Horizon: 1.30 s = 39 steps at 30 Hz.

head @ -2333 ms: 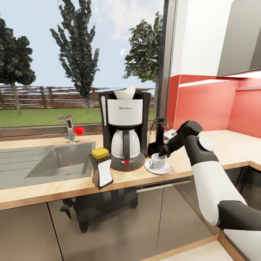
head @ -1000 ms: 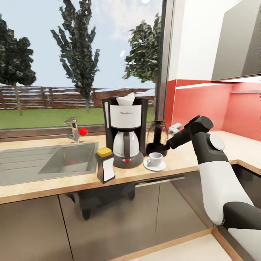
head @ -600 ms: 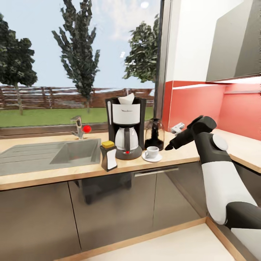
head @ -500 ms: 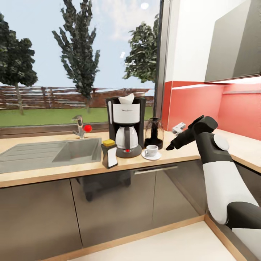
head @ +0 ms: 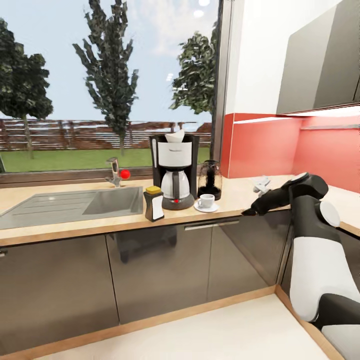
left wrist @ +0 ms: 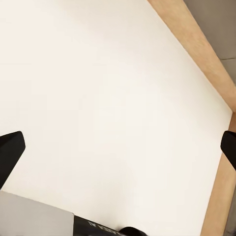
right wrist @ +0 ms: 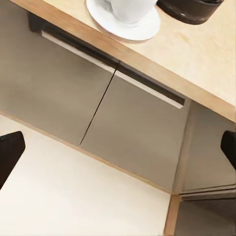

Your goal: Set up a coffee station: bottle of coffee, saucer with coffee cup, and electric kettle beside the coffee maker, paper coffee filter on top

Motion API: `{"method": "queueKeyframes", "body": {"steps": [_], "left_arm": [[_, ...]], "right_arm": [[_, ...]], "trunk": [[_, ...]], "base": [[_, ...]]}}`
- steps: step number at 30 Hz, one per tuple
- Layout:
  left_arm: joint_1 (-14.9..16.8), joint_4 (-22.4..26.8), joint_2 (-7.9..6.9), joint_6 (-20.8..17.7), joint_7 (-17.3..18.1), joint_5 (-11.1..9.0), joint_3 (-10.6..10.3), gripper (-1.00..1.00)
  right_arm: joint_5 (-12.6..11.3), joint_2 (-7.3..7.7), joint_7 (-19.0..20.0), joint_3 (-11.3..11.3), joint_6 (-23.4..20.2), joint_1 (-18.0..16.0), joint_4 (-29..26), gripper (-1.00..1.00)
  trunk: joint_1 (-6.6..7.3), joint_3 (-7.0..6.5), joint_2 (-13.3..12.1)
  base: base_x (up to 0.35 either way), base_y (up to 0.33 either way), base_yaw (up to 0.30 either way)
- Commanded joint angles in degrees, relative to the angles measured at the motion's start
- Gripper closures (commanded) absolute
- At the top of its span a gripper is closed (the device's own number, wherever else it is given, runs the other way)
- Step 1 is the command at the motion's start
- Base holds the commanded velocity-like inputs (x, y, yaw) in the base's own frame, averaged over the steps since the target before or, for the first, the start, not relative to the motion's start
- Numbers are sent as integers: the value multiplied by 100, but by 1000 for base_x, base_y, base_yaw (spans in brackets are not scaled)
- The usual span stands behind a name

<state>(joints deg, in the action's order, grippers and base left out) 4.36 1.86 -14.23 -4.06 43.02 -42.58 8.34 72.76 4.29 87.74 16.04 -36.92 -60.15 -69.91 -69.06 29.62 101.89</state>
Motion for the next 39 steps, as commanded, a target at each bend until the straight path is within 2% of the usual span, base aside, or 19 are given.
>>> {"method": "queueKeyframes", "body": {"steps": [1, 3, 4, 8, 10, 11, 18, 19, 21, 25, 30, 32, 33, 34, 35, 36, 39], "left_arm": [[3, -2, -1, -43, 22, 11, 45, -100], [3, -2, -1, -43, 20, 12, 45, -100], [3, -2, -1, -43, 14, 11, 45, -100], [3, -2, -1, -43, 14, 9, 45, -100], [3, -2, -1, -43, 13, 9, 45, -100], [3, -2, -1, -43, 13, 10, 45, -100], [3, -2, -1, -43, 13, 10, 45, -100], [3, -2, -1, -43, 13, 8, 45, -100], [3, -2, -1, -43, 13, 8, 45, -100], [3, 2, -1, -43, 13, 6, 50, -100], [3, 11, -1, -47, 12, 8, 49, -100], [3, 15, -1, -48, 12, 6, 47, -100], [3, 18, -1, -49, 13, 9, 46, -100], [3, 20, -1, -50, 13, 8, 46, -100], [3, 21, -1, -50, 13, 6, 44, -100], [3, 30, 4, -51, 13, 5, 30, -100], [3, 30, 6, -49, 13, 4, 60, -100]], "right_arm": [[31, -2, 50, 17, -54, 1, -6, -100], [26, -5, 59, 37, -44, 60, -10, -100], [-57, -7, 59, 54, 6, 397, -26, -100], [-436, -1, 65, 82, 339, 839, -30, -100], [-570, 17, 65, 248, 564, 1126, -30, -100], [-619, 24, 63, 450, 766, 1309, -31, -100], [-668, 34, 25, 1199, 1683, 1991, 26, -100], [-673, 35, -22, 1440, 1884, 2200, 89, -100], [-677, 35, -107, 1672, 2064, 2398, 176, -100], [-682, 36, -382, 2014, 2384, 2674, 408, -100], [-684, 73, -825, 2470, 2714, 2908, 982, -100], [-684, 123, -1009, 2728, 2865, 2964, 1235, -100], [-684, 189, -1165, 2975, 3033, 3004, 1502, -100], [-684, 225, -1229, 3091, 3119, 3019, 1640, -100], [-684, 312, -1344, 3299, 3279, 3045, 1921, -100], [-685, 589, -1623, 3703, 3497, 3287, 2550, -100], [-685, 697, -1799, 3811, 3562, 3529, 2793, -100]], "trunk": [[1, 7, 4], [1, 7, 4], [1, 7, 4], [1, 7, 4], [1, 7, 4], [1, 7, 4], [1, 7, 4], [1, 7, 4], [1, 7, 4], [1, 7, 4], [1, 7, 4], [1, 7, 4], [1, 7, 4], [1, 7, 4], [1, 7, 4], [1, 7, 4], [1, 7, 4]], "base": [[-14, 0, 0], [-9, 0, 0], [-1, 0, 0], [0, 0, 0], [0, 0, 0], [0, 0, 0], [0, 0, 0], [0, 0, 0], [0, 0, 0], [0, 0, 0], [0, 0, 0], [0, 0, 0], [0, 0, 0], [0, 0, 0], [0, 0, 0], [0, 0, 0], [0, 0, 0]]}}
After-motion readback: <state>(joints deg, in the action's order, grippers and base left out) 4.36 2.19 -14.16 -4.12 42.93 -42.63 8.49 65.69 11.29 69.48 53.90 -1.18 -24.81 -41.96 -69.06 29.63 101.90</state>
